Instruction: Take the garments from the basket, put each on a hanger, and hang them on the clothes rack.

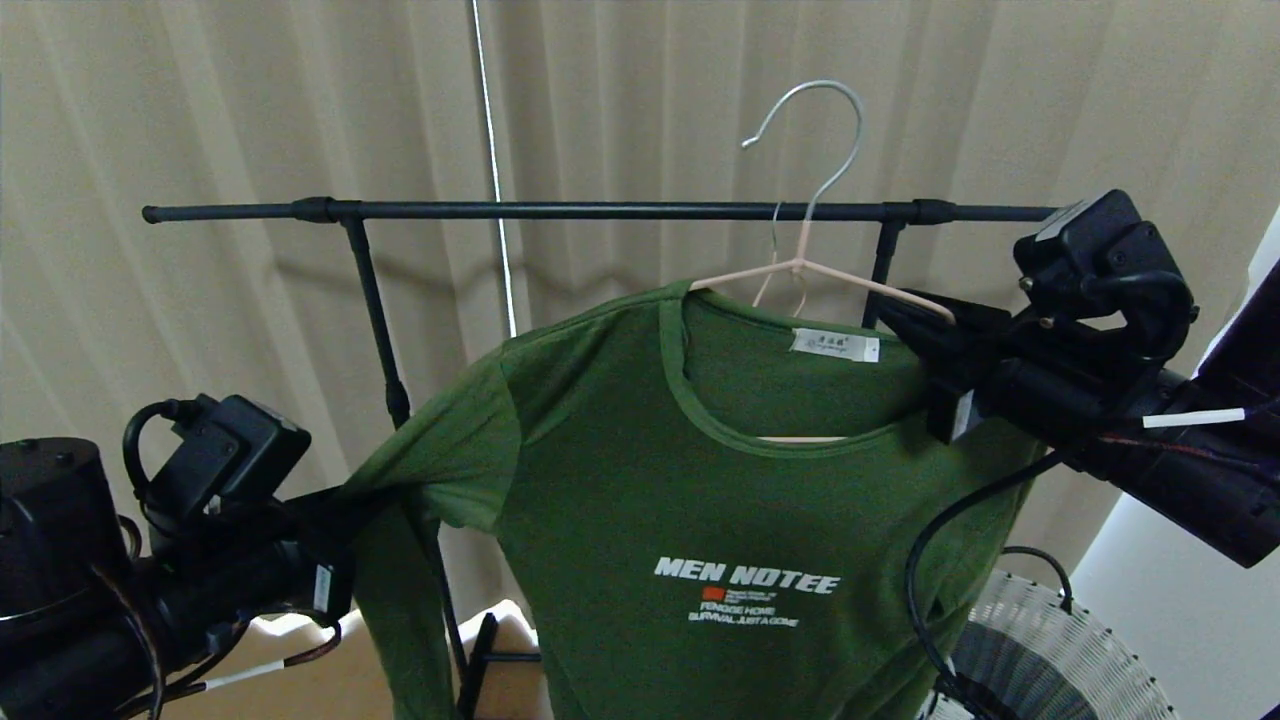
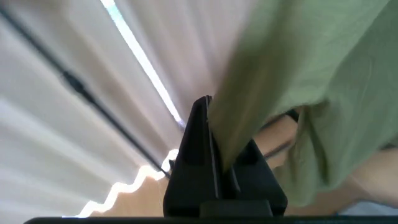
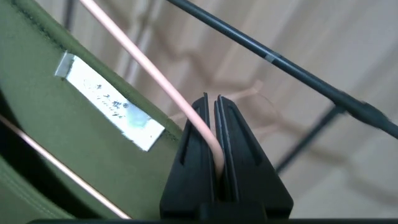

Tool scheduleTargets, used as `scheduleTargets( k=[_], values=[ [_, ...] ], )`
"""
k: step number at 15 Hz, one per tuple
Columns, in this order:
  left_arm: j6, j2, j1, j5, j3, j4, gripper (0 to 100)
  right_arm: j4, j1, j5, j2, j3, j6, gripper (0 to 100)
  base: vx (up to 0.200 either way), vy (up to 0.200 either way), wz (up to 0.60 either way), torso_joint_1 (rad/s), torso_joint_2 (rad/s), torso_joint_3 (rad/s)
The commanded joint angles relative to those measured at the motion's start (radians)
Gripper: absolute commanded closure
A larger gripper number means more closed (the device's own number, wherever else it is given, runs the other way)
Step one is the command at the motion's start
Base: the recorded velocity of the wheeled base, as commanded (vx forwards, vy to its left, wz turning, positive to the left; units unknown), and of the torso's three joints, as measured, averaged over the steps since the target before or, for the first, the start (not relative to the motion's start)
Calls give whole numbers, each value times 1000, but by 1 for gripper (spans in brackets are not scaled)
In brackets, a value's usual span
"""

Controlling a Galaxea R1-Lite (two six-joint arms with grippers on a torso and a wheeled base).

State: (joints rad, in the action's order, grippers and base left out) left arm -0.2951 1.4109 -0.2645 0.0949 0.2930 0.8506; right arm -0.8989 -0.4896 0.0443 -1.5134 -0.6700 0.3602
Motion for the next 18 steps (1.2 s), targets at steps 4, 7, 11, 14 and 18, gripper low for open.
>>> scheduleTargets(
  k=[4,7,11,14,18],
  values=[
    [5,-3,37,-1,-15,2,100,0,36,0,-1,1,2,100,0,0,0,0,0,0],
    [7,-3,36,-3,-17,2,0,2,36,2,1,1,0,100,0,0,0,0,0,0],
    [24,-69,36,-1,-44,44,0,84,59,109,16,3,2,100,0,0,0,0,0,0],
    [86,-167,34,-1,-75,70,0,112,88,132,21,55,2,100,0,0,0,0,0,0],
    [93,-133,53,-3,-34,68,0,227,124,147,44,41,5,100,0,0,0,0,0,0]
  ],
)
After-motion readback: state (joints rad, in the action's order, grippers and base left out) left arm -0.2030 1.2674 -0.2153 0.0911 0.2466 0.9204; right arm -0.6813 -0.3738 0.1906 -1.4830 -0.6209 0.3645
